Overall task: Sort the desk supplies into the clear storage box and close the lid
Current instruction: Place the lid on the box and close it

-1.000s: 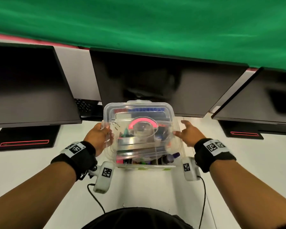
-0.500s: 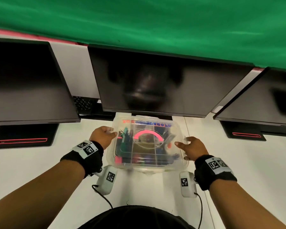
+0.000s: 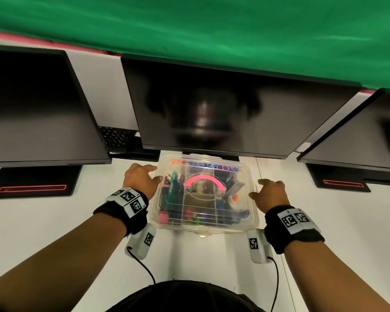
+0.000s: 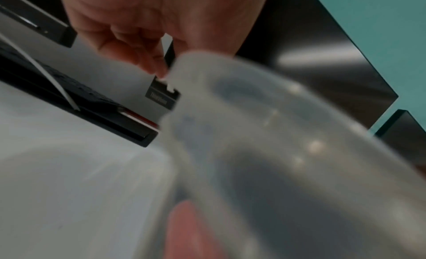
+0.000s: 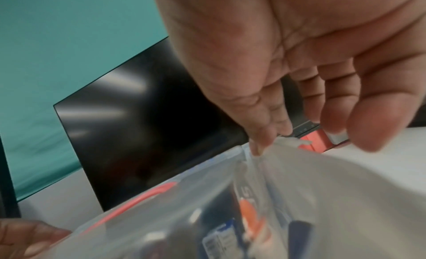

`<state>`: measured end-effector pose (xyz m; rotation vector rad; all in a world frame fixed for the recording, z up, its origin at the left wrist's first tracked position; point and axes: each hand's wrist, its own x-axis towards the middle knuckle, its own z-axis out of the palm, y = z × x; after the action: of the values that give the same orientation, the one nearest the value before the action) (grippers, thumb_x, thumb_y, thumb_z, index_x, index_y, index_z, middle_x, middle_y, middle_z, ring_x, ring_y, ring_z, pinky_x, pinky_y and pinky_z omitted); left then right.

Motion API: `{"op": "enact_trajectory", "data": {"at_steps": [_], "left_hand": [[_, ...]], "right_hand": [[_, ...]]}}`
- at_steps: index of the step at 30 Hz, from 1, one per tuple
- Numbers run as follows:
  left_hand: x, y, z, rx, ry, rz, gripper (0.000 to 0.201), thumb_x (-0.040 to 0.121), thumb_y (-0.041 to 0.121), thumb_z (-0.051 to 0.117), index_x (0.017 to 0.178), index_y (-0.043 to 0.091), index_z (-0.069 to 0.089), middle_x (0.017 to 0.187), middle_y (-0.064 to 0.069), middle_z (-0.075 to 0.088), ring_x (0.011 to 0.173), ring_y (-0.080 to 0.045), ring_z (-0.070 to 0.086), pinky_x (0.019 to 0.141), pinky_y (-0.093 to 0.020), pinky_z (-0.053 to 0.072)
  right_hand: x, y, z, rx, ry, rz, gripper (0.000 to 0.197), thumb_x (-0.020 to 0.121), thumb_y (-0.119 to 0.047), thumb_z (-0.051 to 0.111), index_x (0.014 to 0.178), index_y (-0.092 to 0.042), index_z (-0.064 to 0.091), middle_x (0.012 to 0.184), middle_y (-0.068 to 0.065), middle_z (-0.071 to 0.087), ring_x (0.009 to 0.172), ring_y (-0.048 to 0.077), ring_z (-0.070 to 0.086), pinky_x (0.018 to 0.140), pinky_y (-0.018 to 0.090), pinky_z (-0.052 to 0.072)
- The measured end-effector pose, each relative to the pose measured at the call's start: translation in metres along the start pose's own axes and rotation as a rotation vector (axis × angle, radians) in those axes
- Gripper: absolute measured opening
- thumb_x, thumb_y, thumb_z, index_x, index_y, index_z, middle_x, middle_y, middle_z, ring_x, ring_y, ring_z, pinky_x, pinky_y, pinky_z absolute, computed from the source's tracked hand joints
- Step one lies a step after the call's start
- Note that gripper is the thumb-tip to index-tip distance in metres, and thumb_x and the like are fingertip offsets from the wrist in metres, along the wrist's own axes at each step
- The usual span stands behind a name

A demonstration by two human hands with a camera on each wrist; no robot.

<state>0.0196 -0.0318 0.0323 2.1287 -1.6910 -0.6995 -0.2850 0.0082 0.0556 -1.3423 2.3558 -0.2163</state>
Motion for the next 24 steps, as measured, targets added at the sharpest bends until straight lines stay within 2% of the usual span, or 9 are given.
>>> {"op": "enact_trajectory", "data": {"at_steps": [3, 6, 9, 15, 20, 24], "left_hand": [[0.004, 0.001, -0.002, 0.047, -0.087, 0.016, 0.043, 0.09, 0.034, 0.056, 0.13, 0.017, 0.053, 0.126, -0.01, 0.058, 0.114, -0.027, 0.055, 0.098, -0.035, 0.043], [0.003, 0.005, 0.0, 0.128, -0.107, 0.029, 0.043, 0.093, 0.03, 0.051, 0.133, 0.014, 0.048, 0.131, -0.01, 0.056, 0.12, -0.026, 0.052, 0.101, -0.035, 0.041], [0.003, 0.008, -0.002, 0.185, -0.118, 0.032, 0.044, 0.093, 0.028, 0.05, 0.135, 0.013, 0.046, 0.134, -0.008, 0.054, 0.125, -0.025, 0.048, 0.103, -0.033, 0.038], [-0.004, 0.009, -0.001, 0.22, -0.133, 0.017, 0.043, 0.093, 0.028, 0.051, 0.133, 0.013, 0.046, 0.131, -0.009, 0.056, 0.122, -0.025, 0.05, 0.1, -0.033, 0.041], [-0.001, 0.012, -0.008, 0.116, -0.139, -0.049, 0.037, 0.085, 0.028, 0.063, 0.119, 0.015, 0.056, 0.116, -0.008, 0.064, 0.108, -0.026, 0.058, 0.088, -0.033, 0.047], [-0.002, 0.007, -0.008, 0.034, -0.124, -0.094, 0.033, 0.082, 0.028, 0.067, 0.11, 0.015, 0.055, 0.106, -0.007, 0.066, 0.097, -0.025, 0.061, 0.079, -0.03, 0.047]], "right_hand": [[0.0, -0.001, 0.002, -0.037, 0.013, -0.038, 0.043, 0.088, -0.021, 0.062, 0.127, -0.007, 0.053, 0.132, 0.016, 0.051, 0.115, 0.03, 0.056, 0.099, 0.03, 0.042], [0.001, 0.0, 0.003, -0.118, 0.007, -0.076, 0.032, 0.09, -0.021, 0.058, 0.116, -0.003, 0.06, 0.123, 0.013, 0.062, 0.114, 0.027, 0.057, 0.094, 0.028, 0.044], [0.004, -0.001, 0.003, -0.123, 0.005, -0.081, 0.03, 0.089, -0.021, 0.058, 0.111, -0.002, 0.064, 0.118, 0.012, 0.065, 0.111, 0.027, 0.059, 0.092, 0.027, 0.045], [0.006, -0.001, 0.003, -0.147, -0.035, -0.1, 0.028, 0.09, -0.023, 0.057, 0.108, -0.003, 0.067, 0.115, 0.012, 0.066, 0.108, 0.027, 0.06, 0.087, 0.025, 0.044], [0.006, 0.001, 0.004, -0.113, -0.034, -0.083, 0.026, 0.089, -0.02, 0.059, 0.107, -0.003, 0.066, 0.113, 0.013, 0.066, 0.106, 0.029, 0.06, 0.086, 0.026, 0.045], [0.006, 0.0, 0.004, -0.093, -0.033, -0.074, 0.026, 0.089, -0.019, 0.06, 0.108, -0.003, 0.065, 0.115, 0.013, 0.065, 0.108, 0.029, 0.06, 0.089, 0.027, 0.045]]}}
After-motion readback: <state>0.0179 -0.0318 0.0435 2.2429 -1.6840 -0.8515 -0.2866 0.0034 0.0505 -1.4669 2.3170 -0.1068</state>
